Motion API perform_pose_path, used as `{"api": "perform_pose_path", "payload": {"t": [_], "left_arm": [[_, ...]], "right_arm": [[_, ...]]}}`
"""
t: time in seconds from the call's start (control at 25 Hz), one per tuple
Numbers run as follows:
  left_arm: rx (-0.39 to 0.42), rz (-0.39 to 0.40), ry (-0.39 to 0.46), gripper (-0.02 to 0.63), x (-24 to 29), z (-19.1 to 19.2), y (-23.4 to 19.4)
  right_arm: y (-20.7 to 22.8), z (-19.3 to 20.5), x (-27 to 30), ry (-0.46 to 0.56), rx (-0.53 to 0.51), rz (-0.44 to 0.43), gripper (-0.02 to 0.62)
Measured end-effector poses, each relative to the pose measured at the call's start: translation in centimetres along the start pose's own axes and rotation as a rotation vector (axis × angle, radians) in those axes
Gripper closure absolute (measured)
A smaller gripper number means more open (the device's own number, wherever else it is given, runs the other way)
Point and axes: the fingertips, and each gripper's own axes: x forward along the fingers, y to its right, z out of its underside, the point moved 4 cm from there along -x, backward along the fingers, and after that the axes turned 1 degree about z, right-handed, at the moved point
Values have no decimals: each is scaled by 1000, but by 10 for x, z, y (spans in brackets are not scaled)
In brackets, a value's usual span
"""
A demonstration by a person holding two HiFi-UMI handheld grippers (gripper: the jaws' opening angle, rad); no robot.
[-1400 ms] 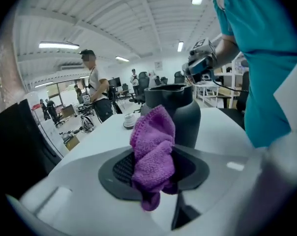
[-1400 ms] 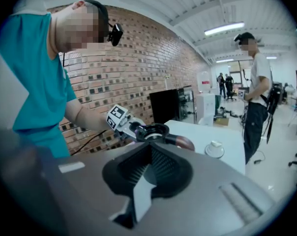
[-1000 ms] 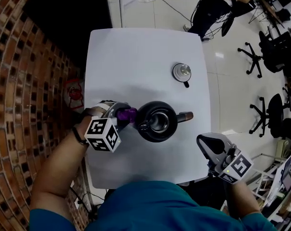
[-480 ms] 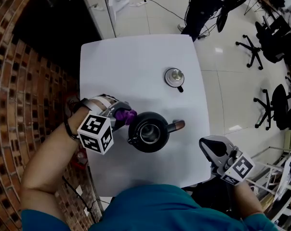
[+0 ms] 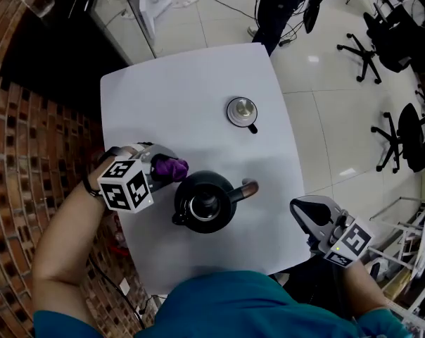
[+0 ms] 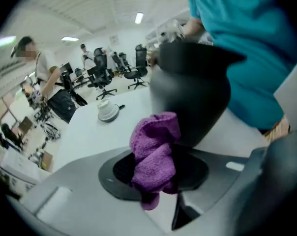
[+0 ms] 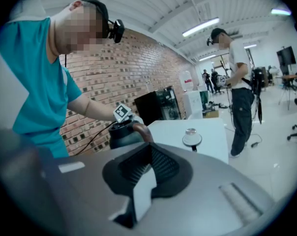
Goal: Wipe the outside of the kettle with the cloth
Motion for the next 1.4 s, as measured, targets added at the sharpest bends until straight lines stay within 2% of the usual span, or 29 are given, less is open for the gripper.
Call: {"api": "perform_pose_path", "payload": {"t": [0.08,0.2,0.28,0.36,0.52,0.68,0.8,0.88,1.0,1.08,1.2,1.28,1.4], "left_arm": [[-158,70,114,449,-20,-18,-25],[-356,236,247,449,-25,-42,-50],[-445,356,285,449,-16,-52,-53],[-487,438,286,449,-4,-56,-53],[-489,507,242,451,15,-55,-55],[-499,536,145,451,41,-46,-55],[-445,558,78,451,47,-46,-56],[-397,599,83,451,35,-60,-64],[-358,722,119,450,10,-98,-75],[-331,806,56,450,10,-112,-73],[-309,876,-52,450,30,-117,-64],[-308,891,-94,451,48,-115,-60],[-296,873,-155,451,73,-108,-55]], "right_arm": [[7,-1,-5,18,27,11,592],[13,0,-8,38,53,22,592],[15,2,-9,48,65,23,592],[18,3,-11,55,75,24,592],[26,8,-17,61,92,37,592],[31,15,-20,63,112,49,592],[34,16,-22,75,122,54,592],[38,15,-25,91,130,61,592],[45,17,-30,111,142,72,592],[48,20,-33,121,153,78,592],[49,23,-34,134,165,81,592],[50,24,-35,141,166,82,592],[52,28,-41,148,170,91,592]]}}
